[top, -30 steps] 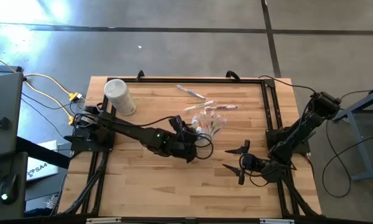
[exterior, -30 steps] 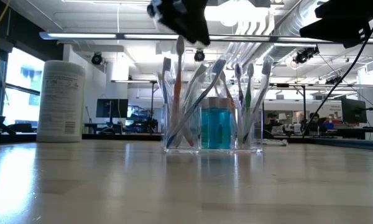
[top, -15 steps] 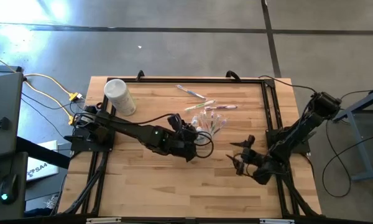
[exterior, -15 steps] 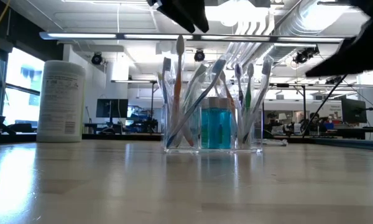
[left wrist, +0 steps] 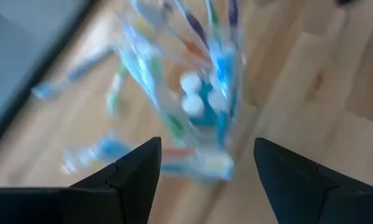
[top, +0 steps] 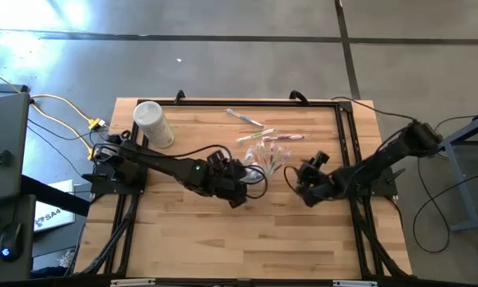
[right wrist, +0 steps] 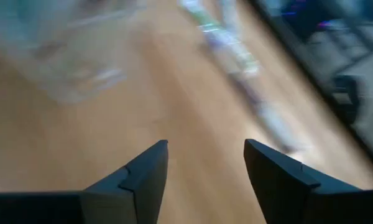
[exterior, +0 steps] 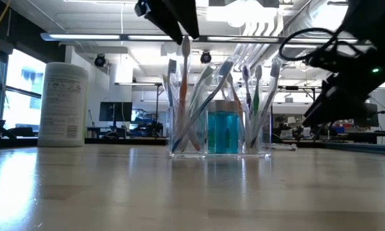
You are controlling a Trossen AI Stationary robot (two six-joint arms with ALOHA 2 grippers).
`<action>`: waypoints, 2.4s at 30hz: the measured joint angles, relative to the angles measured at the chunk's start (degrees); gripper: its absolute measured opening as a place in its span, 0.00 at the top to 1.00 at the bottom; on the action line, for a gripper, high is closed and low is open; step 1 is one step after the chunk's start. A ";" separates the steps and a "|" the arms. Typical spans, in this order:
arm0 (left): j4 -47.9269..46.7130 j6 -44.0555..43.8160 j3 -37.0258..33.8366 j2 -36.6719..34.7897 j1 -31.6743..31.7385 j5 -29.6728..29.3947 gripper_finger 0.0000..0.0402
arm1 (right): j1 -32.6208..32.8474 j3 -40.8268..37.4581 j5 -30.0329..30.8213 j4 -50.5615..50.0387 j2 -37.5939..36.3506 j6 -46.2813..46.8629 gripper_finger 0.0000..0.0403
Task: Pick & Place toothbrushing station
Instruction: Put the violet toothbrush into the transparent organizer
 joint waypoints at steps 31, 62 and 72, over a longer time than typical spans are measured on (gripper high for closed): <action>-31.77 -7.94 23.17 -3.50 -6.60 -21.96 0.38 | -58.17 29.48 -33.79 -26.44 -4.53 -22.99 0.57; -27.87 18.45 22.07 -8.98 26.75 0.83 0.38 | -63.36 30.50 -56.44 -16.51 12.81 -48.82 0.57; -9.10 14.98 -5.24 -30.97 19.03 -3.74 0.38 | -59.01 28.28 -54.53 -10.74 13.73 -56.13 0.57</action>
